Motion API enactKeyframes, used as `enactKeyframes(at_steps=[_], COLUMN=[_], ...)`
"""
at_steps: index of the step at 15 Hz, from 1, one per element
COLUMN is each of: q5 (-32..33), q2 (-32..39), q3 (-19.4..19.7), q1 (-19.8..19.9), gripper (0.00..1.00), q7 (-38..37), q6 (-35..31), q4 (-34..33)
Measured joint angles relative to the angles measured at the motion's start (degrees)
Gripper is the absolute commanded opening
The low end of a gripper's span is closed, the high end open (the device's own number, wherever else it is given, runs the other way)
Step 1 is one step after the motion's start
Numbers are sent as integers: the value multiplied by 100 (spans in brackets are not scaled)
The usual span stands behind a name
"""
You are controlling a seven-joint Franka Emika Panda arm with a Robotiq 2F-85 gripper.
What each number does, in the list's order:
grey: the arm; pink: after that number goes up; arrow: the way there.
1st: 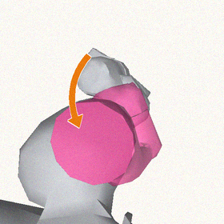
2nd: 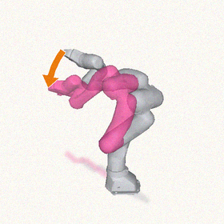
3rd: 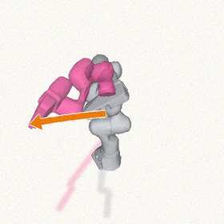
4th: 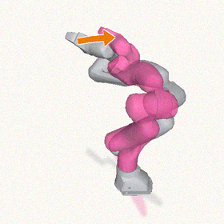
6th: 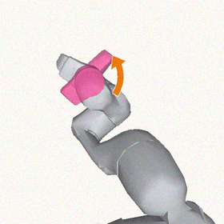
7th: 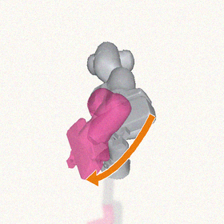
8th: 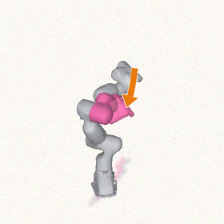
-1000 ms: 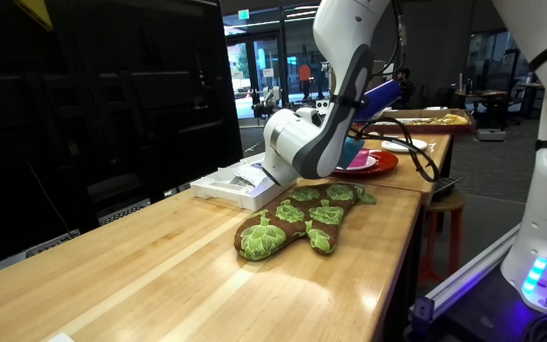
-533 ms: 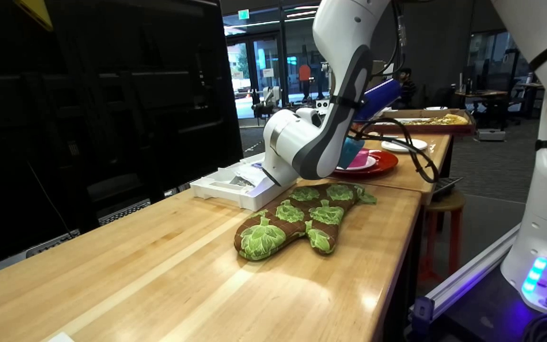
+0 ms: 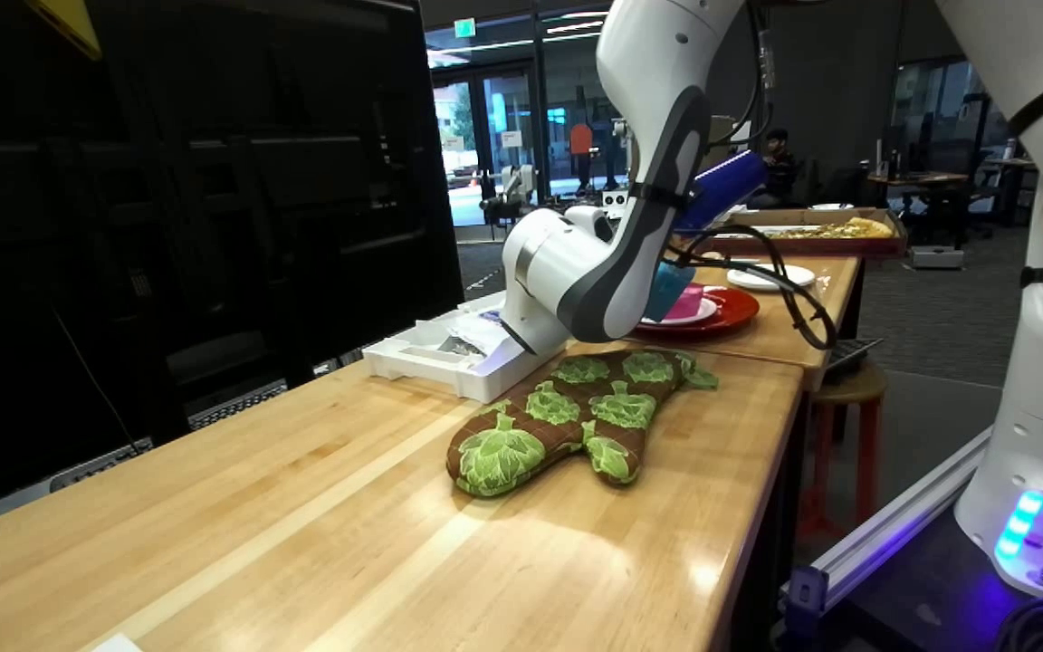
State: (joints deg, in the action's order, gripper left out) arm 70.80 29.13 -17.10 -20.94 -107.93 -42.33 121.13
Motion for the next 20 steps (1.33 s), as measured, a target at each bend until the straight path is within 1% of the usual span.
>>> enactKeyframes(at_steps=[9, 20], q5=[0, 55], q2=[0, 5], q3=[84, 137], q1=[134, 130], gripper=[1, 1], q7=[0, 0], q6=[-7, 50], q4=[-14, -21])
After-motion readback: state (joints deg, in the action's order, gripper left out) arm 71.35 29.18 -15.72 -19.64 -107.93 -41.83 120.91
